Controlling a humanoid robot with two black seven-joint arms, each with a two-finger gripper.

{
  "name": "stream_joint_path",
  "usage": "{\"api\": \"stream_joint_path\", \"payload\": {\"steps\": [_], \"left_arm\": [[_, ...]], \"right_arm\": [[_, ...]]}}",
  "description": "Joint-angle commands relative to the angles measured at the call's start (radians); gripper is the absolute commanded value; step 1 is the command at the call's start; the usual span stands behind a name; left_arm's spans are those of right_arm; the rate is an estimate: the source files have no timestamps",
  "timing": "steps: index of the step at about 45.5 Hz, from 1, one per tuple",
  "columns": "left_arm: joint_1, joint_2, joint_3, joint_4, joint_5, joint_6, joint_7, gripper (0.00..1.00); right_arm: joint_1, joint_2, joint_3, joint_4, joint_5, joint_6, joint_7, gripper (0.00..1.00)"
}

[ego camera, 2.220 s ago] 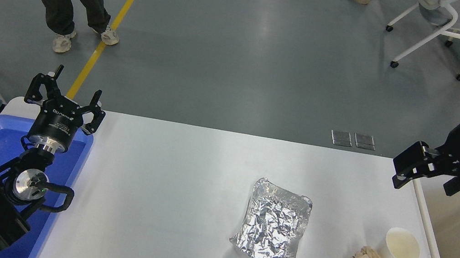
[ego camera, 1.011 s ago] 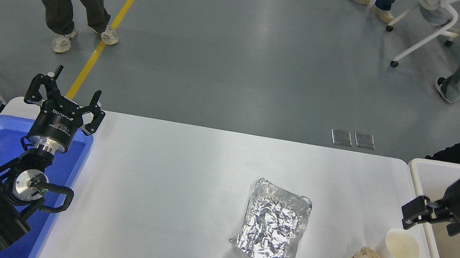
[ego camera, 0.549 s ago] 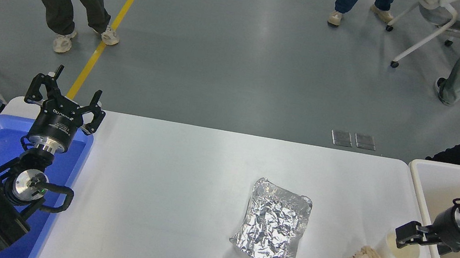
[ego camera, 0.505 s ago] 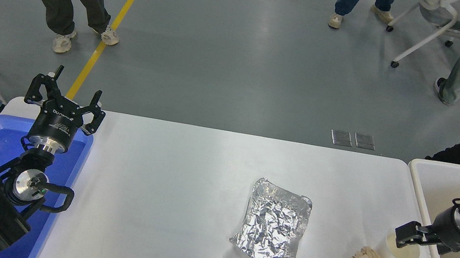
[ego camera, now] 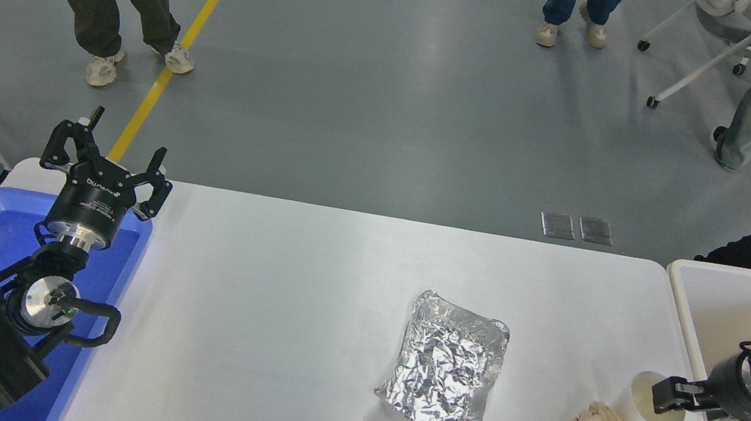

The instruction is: Pick up paper cup place in dustbin

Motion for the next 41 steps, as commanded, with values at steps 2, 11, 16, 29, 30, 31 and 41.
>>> {"api": "stream_joint_path", "payload": {"steps": [2,11,16,29,30,31,41], "left_arm": [[-0.001,0.000,0.000,-0.001,0.000,-0.001,0.000,0.98],[-0.001,0.000,0.000,-0.001,0.000,0.000,0.000,0.98],[-0.001,0.000,0.000,-0.001,0.000,-0.001,0.000,0.98],[-0.001,0.000,0.000,-0.001,0.000,-0.001,0.000,0.98],[-0.001,0.000,0.000,-0.001,0.000,-0.001,0.000,0.98],[-0.001,0.000,0.000,-0.001,0.000,0.000,0.000,0.98],[-0.001,0.000,0.002,-0.001,0.000,-0.001,0.000,0.98]], "right_arm": [[0.032,-0.018,-0.010,0.012,0.000,-0.024,0.043,0.00],[0.079,-0.040,-0.020,0.024,-0.002,-0.023,0.093,0.00],[0.142,-0.063,-0.028,0.052,0.000,-0.023,0.106,0.00],[0.493,-0.132,-0.037,0.263,-0.002,0.019,0.118,0.00],[0.524,-0.132,-0.042,0.283,-0.002,0.023,0.118,0.00],[0.553,-0.132,-0.046,0.302,-0.003,0.029,0.118,0.00],[0.800,-0.132,-0.076,0.406,-0.002,0.100,0.119,0.00]]}}
